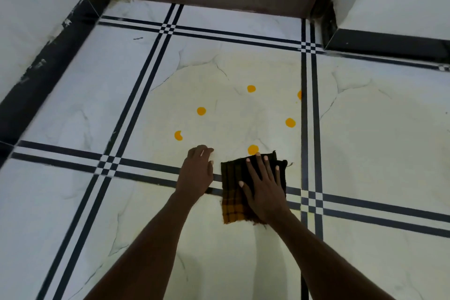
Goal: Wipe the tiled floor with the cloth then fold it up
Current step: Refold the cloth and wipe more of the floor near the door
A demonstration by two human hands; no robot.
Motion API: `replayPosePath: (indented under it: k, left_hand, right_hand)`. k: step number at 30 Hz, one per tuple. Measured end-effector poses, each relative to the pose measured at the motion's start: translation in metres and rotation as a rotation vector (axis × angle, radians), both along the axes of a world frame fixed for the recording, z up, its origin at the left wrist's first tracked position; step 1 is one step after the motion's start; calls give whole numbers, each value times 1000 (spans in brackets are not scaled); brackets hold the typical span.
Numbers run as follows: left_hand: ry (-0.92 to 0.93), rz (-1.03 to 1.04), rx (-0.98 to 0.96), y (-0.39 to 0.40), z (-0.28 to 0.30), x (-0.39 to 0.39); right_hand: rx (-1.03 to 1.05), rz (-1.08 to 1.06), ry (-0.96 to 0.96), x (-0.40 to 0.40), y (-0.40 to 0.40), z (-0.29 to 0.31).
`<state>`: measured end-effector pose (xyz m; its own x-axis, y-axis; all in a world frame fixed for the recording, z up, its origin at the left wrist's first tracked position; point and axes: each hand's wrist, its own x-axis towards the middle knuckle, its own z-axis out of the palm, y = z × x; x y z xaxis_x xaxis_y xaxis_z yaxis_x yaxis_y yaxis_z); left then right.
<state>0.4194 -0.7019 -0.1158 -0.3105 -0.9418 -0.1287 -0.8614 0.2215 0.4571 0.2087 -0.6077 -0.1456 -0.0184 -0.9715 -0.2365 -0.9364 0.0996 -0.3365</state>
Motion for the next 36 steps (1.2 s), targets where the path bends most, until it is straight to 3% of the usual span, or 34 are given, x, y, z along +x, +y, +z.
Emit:
replayPosePath:
  k: [4,6,12,17,21,23,27,30,32,36]
  left_hand:
    - [-40,-87,-282,-30,-46,-18]
    - [-39,-21,-334,-41,-53,-23]
    - [-22,-18,-351,-42,-50,-27]
    - [45,-6,-301,-47,-54,-27]
    - [27,-25,-282,-49,-59,-25]
    - [17,-33,-289,-49,-59,-26]
    - [0,-48,-282,-49,-57,-25]
    - [8,-44,-288,-48,-55,-27]
    - [4,-35,-294,-50,-57,-27]
    - [3,-15,-309,-50,-60,-29]
  right_hand:
    - [-200,-63,91,0,5,-25]
    - [-251,-74,116,-4,5,-25]
    - [-245,-200,152,-71,-26,-15]
    - [-218,-400,169,-141,-127,-16]
    - [-186,-414,147,-146,-207,-12]
    - [-198,-331,164,-117,-215,-13]
    - [-172,151,163,-62,-136,-11]
    - [-136,331,152,-97,-75,-3]
    - [-124,220,174,-142,-86,-3]
    - [-161,-215,202,-181,-192,-5]
